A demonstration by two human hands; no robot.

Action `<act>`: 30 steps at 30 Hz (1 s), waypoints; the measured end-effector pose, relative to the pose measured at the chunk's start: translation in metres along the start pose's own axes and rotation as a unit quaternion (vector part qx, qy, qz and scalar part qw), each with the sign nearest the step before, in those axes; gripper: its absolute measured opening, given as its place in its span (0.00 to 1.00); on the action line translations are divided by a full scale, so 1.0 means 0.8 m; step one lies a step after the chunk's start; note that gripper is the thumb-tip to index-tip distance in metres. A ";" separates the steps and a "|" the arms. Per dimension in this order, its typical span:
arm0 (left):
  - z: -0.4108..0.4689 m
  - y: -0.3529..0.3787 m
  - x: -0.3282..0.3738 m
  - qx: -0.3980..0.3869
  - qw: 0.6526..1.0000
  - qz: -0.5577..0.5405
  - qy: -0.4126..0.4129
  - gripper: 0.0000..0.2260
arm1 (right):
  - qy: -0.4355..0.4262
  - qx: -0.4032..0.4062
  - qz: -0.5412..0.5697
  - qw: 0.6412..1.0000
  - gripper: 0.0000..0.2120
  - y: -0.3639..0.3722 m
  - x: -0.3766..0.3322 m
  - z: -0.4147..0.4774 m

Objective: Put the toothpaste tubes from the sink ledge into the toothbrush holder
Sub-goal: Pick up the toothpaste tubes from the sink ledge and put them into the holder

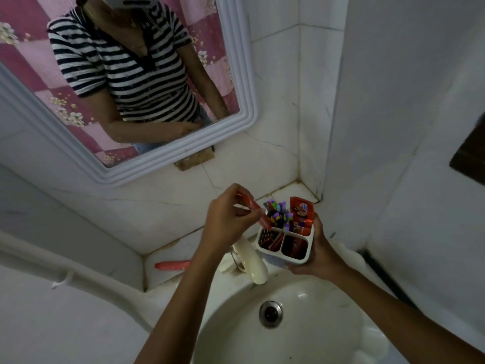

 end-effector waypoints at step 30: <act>-0.011 -0.093 -0.180 0.025 0.953 0.302 -0.002 0.03 | 0.046 -0.025 0.092 0.994 0.67 0.007 0.013 0.001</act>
Point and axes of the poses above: each hand's wrist, its own z-axis towards the middle knuckle, its own y-axis out of the palm, x = y × z, the point moved 7 cm from there along z, towards the middle knuckle, and after that the axes turned 2 degrees about -z, right-handed, at the moved point
